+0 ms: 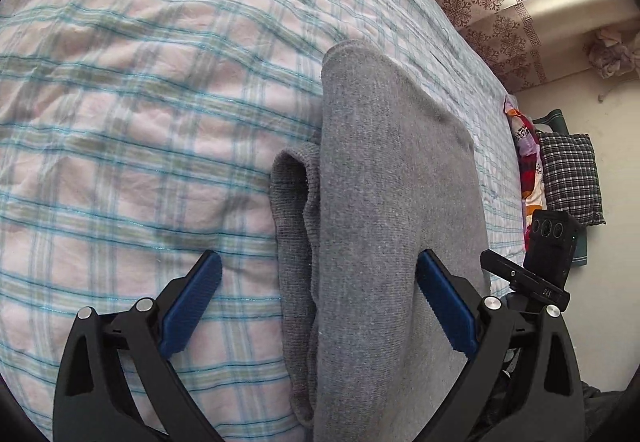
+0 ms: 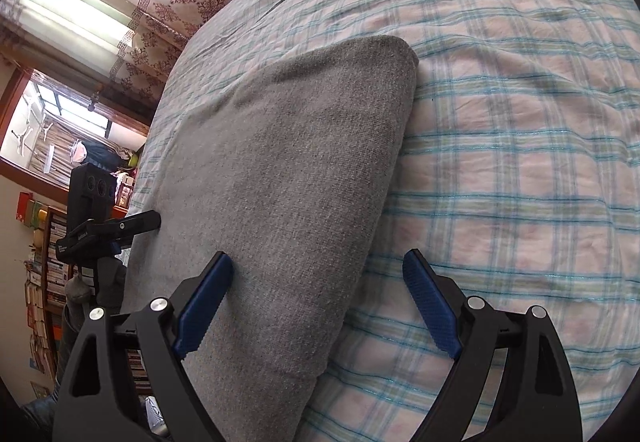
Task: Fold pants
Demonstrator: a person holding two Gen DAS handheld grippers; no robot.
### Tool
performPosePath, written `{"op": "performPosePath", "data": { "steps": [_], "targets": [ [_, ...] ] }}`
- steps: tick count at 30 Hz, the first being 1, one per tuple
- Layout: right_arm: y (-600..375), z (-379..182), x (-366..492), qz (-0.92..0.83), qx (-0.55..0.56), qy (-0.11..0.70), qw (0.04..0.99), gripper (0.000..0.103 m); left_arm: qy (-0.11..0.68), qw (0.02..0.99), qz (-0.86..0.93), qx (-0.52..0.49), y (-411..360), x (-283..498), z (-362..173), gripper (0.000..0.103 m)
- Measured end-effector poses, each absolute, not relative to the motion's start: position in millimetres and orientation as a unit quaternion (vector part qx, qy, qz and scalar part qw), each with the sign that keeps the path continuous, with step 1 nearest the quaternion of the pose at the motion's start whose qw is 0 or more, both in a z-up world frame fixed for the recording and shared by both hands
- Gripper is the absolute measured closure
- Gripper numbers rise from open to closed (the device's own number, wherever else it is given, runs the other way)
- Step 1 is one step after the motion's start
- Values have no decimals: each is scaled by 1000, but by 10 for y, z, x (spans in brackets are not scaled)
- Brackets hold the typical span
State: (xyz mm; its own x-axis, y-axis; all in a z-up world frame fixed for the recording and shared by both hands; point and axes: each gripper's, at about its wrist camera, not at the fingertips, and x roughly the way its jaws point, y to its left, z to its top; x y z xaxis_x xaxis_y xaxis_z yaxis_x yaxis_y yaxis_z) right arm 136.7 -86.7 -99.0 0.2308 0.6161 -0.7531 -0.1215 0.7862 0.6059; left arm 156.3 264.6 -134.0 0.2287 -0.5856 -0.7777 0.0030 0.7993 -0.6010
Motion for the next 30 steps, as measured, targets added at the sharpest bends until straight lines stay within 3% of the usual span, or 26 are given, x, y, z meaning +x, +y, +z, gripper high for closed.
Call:
{"op": "performPosePath", "data": {
  "steps": [13, 15, 20, 30],
  "targets": [
    [-363, -1056, 1448, 305, 184, 572, 739, 14, 589, 739, -244, -218, 2387, 1541, -1338, 8],
    [-356, -1056, 1463, 305, 186, 571, 739, 14, 588, 735, -250, -226, 2393, 1540, -1349, 22],
    [-450, -1108, 1534, 301, 223, 573, 729, 18, 580, 725, -274, -251, 2399, 1526, -1404, 36],
    [-457, -955, 1558, 304, 218, 557, 742, 69, 555, 743, -265, -263, 2410, 1386, -1308, 54]
  ]
}}
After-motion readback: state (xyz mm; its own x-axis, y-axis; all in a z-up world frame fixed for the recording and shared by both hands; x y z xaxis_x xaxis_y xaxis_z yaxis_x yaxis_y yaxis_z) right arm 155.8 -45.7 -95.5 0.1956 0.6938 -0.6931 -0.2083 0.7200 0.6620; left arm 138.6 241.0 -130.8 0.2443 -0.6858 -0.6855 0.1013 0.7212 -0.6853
